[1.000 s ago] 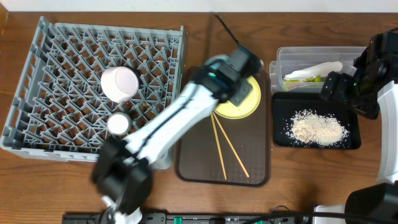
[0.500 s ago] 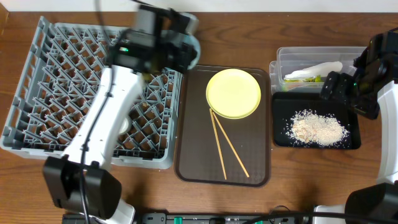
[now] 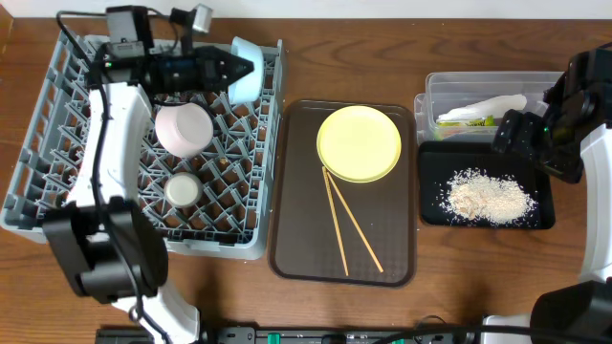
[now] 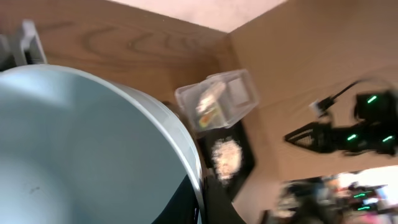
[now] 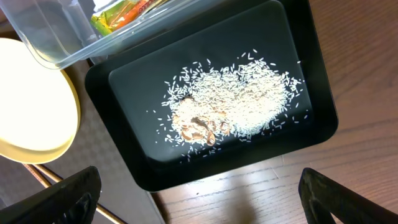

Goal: Sort waste into correct bins and load items into the dishwasher
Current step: 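Carry the blue bowl with the left gripper and set it in the rack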

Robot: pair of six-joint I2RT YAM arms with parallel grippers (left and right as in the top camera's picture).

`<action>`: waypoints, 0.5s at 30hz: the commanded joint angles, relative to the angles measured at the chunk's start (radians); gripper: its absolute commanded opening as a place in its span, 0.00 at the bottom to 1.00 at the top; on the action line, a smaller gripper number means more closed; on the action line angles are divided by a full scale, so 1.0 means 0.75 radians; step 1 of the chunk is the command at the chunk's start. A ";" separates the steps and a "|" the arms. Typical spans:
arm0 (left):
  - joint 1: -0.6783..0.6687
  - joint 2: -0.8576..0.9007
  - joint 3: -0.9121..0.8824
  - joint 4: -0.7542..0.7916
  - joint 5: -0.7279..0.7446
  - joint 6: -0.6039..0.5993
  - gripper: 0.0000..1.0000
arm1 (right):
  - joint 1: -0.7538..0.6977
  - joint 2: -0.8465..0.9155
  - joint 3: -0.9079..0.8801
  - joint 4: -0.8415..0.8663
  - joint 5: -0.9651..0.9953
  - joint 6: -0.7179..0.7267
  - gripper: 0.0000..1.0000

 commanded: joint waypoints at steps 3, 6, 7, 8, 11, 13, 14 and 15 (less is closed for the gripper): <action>0.070 0.121 0.017 0.031 0.169 -0.225 0.08 | -0.002 -0.002 0.020 -0.003 0.018 0.016 0.99; 0.101 0.182 0.017 0.035 0.169 -0.234 0.08 | -0.002 -0.002 0.020 -0.005 0.018 0.016 0.99; 0.104 0.192 0.017 0.034 0.169 -0.234 0.08 | -0.002 -0.002 0.020 -0.005 0.018 0.016 0.99; 0.111 0.214 0.017 0.034 0.169 -0.234 0.08 | -0.002 -0.002 0.020 -0.005 0.018 0.016 0.99; 0.119 0.255 0.017 0.035 0.169 -0.240 0.08 | -0.002 -0.002 0.020 -0.005 0.018 0.016 0.99; 0.120 0.270 0.017 0.035 0.169 -0.240 0.08 | -0.002 -0.002 0.020 -0.005 0.018 0.016 0.99; 0.121 0.276 0.017 0.035 0.168 -0.239 0.08 | -0.002 -0.002 0.020 -0.005 0.018 0.016 0.99; 0.122 0.279 0.017 0.035 0.168 -0.239 0.08 | -0.002 -0.002 0.020 -0.005 0.018 0.016 0.99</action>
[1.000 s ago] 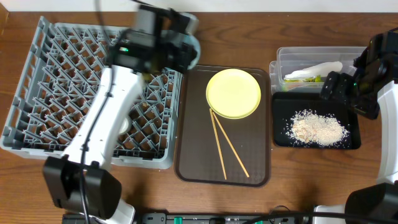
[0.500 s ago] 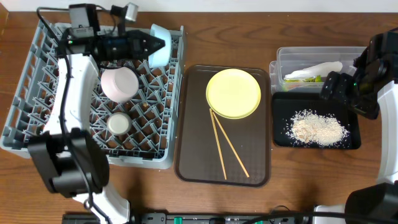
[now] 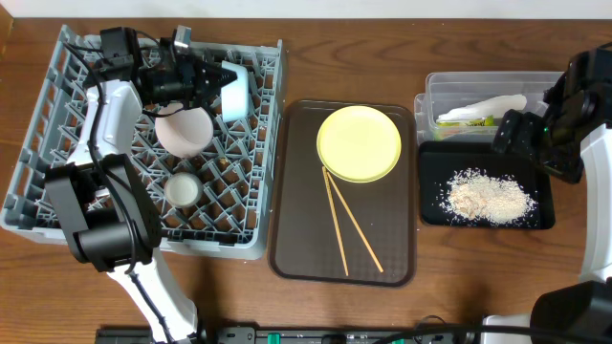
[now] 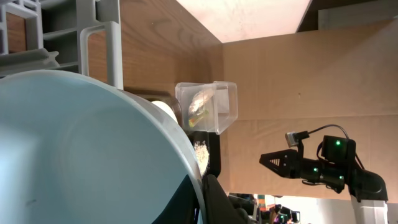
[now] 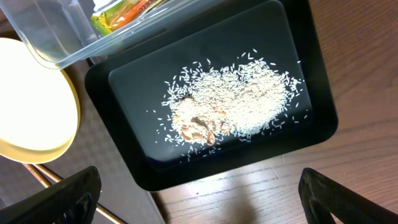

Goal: Sort waste into correct bins and load items into the dishwasher
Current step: 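Carry the blue bowl with the left gripper and set it in the rack, then move the left gripper back to the tray and grasp a chopstick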

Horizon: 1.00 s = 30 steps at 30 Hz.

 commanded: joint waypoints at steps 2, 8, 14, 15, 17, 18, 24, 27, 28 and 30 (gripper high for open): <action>0.010 0.036 0.017 0.002 0.006 -0.013 0.08 | -0.002 -0.003 0.020 -0.004 0.018 0.016 0.99; 0.057 0.036 0.017 -0.019 -0.224 -0.013 0.08 | -0.002 -0.003 0.020 -0.005 0.018 0.016 0.99; 0.095 0.036 0.017 -0.018 -0.357 -0.013 0.29 | -0.002 -0.003 0.020 -0.005 0.018 0.016 0.99; 0.099 0.036 0.017 -0.018 -0.373 -0.013 0.32 | -0.002 -0.003 0.020 -0.004 0.018 0.016 0.99; 0.106 0.036 0.017 -0.013 -0.395 -0.012 0.35 | -0.002 -0.003 0.020 -0.005 0.018 0.016 0.99; 0.108 0.036 0.017 -0.012 -0.401 -0.012 0.42 | -0.002 -0.003 0.020 -0.005 0.018 0.016 0.99; 0.121 0.018 0.017 0.027 -0.404 -0.013 0.73 | -0.002 -0.003 0.020 -0.005 0.018 0.016 0.99; 0.121 -0.032 0.017 0.045 -0.406 -0.013 0.77 | -0.002 -0.003 0.020 -0.005 0.018 0.016 0.99; 0.120 -0.052 0.017 0.052 -0.416 -0.013 0.78 | -0.002 -0.003 0.020 -0.005 0.018 0.016 0.99; 0.120 -0.112 0.017 0.050 -0.498 -0.012 0.79 | -0.002 -0.003 0.020 -0.005 0.018 0.016 0.99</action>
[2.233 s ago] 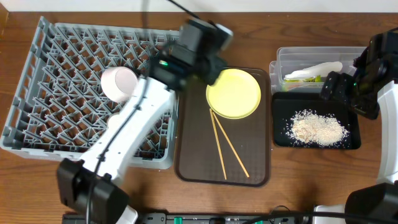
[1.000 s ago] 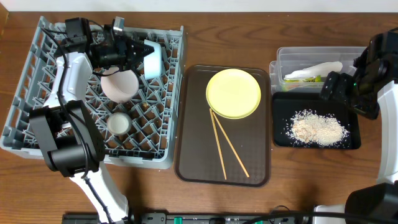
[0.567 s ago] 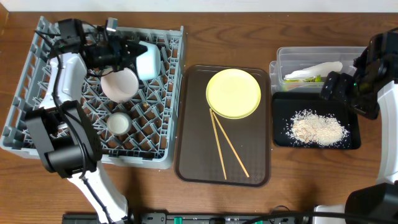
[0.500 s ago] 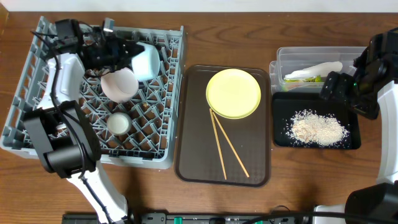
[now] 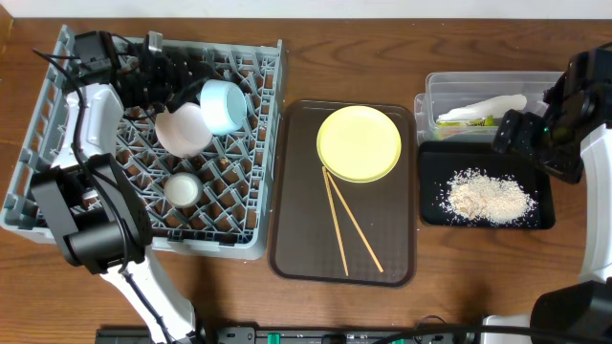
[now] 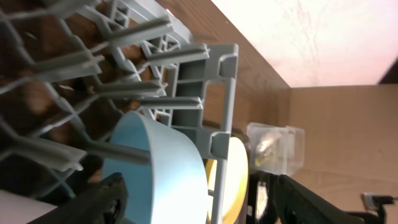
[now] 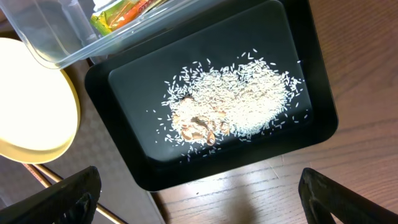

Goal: Sort waste into correct bins and load items into the dishwasher
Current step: 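Move the left gripper back to the tray and grasp a chopstick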

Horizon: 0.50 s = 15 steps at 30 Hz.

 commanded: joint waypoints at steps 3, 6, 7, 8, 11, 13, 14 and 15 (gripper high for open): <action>0.002 -0.231 0.008 -0.044 -0.328 0.012 0.82 | -0.002 -0.003 0.020 -0.004 0.018 0.016 0.99; -0.035 -0.370 0.008 -0.144 -0.462 0.012 0.84 | -0.002 -0.003 0.020 -0.004 0.018 0.016 0.99; -0.055 -0.409 0.008 -0.192 -0.495 0.012 0.85 | -0.002 -0.003 0.020 -0.003 0.018 0.016 0.99; -0.079 -0.442 0.008 -0.241 -0.535 0.012 0.85 | -0.002 -0.003 0.020 -0.003 0.018 0.016 0.99; -0.194 -0.537 0.008 -0.455 -0.755 0.004 0.85 | -0.002 -0.003 0.020 -0.002 0.018 0.016 0.99; -0.289 -0.571 0.008 -0.603 -0.906 -0.053 0.85 | -0.002 -0.003 0.020 -0.001 0.018 0.016 0.99; -0.350 -0.579 0.008 -0.689 -0.985 -0.097 0.85 | -0.002 -0.003 0.020 0.000 0.018 0.016 0.99; -0.399 -0.580 0.008 -0.750 -1.028 -0.128 0.86 | -0.002 -0.003 0.020 0.000 0.018 0.016 0.99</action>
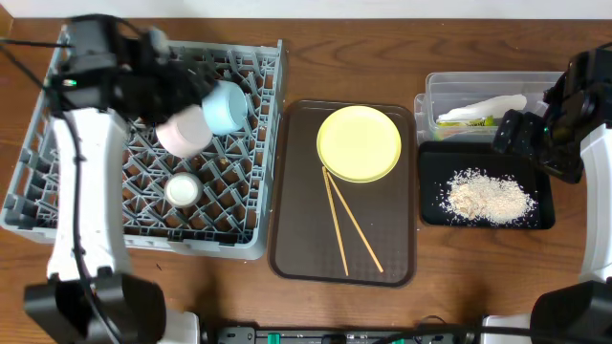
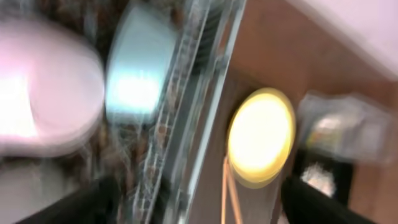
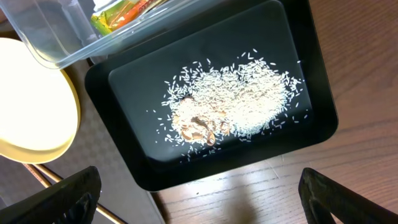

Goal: Sort waste into correct bins and load items into the dishwasher
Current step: 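Move the left gripper back to the tray and grasp a chopstick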

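Note:
A light blue bowl [image 1: 225,105] leans on its side among the pegs of the grey dish rack [image 1: 38,162], next to a pink bowl [image 1: 184,131] and a white cup [image 1: 182,189]. My left gripper [image 2: 199,211] hangs open and empty above the rack, its view blurred. It looks down on the blue bowl [image 2: 140,62] and the yellow plate [image 2: 261,134]. That yellow plate [image 1: 359,143] and two chopsticks [image 1: 349,225] lie on the brown tray [image 1: 296,248]. My right gripper [image 3: 205,205] is open and empty over the black bin of rice [image 3: 230,118].
A clear bin [image 1: 492,96] holding wrappers stands behind the black bin [image 1: 488,196] at the right. The clear bin [image 3: 93,25] and part of the yellow plate [image 3: 31,106] show in the right wrist view. Bare wood lies in front of the bins.
My left gripper was low among the rack pegs beside the blue bowl; now it is higher, looking down on rack and tray. The bowl has stayed in the rack. The right arm has not moved.
My left gripper held the blue bowl at the rack's back right corner, then further left inside the rack. Half a second ago the bowl rested among the pegs beside the pink bowl with the gripper open. Now the gripper is clear above it.

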Robot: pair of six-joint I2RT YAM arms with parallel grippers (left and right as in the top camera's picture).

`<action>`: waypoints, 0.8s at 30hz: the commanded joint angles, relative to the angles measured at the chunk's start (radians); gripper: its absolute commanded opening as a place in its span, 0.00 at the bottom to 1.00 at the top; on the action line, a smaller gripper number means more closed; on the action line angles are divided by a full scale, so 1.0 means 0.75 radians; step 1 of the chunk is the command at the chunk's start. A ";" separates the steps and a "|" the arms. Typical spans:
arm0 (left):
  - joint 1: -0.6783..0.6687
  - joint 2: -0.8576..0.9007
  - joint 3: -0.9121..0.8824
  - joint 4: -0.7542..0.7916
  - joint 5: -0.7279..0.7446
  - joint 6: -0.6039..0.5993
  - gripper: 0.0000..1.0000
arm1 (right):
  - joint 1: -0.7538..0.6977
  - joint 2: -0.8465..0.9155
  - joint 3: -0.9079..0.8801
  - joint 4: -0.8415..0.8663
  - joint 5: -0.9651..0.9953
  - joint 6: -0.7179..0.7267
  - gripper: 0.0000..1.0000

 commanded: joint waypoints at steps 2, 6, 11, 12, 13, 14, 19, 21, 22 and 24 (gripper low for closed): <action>-0.247 0.002 -0.004 -0.225 -0.344 -0.121 0.86 | -0.002 -0.003 0.020 -0.001 0.018 0.016 0.99; -0.463 0.008 -0.045 -0.295 -0.307 -0.125 0.86 | -0.002 -0.003 0.020 -0.002 0.018 0.016 0.99; -0.674 0.017 -0.150 -0.255 -0.324 -0.223 0.86 | -0.002 -0.003 0.020 -0.002 0.017 0.016 0.99; -0.711 0.019 -0.181 -0.233 -0.351 -0.283 0.86 | -0.002 -0.003 0.020 -0.002 0.017 0.016 0.99; -0.754 0.019 -0.224 -0.197 -0.391 -0.359 0.86 | -0.002 -0.003 0.020 -0.002 0.017 0.016 0.99; -0.788 0.019 -0.264 -0.160 -0.425 -0.423 0.86 | -0.001 -0.003 0.020 -0.002 0.017 0.016 0.99; -0.953 0.019 -0.485 0.132 -0.542 -0.608 0.86 | 0.000 -0.003 0.020 -0.002 0.017 0.016 0.99; -1.009 0.019 -0.557 0.246 -0.613 -0.609 0.85 | 0.000 -0.003 0.020 -0.002 0.017 0.016 0.99; -1.039 0.019 -0.595 0.309 -0.647 -0.609 0.85 | 0.000 -0.003 0.020 -0.003 0.017 0.016 0.99; -1.083 0.020 -0.648 0.392 -0.696 -0.609 0.85 | 0.000 -0.003 0.020 -0.003 0.017 0.016 0.99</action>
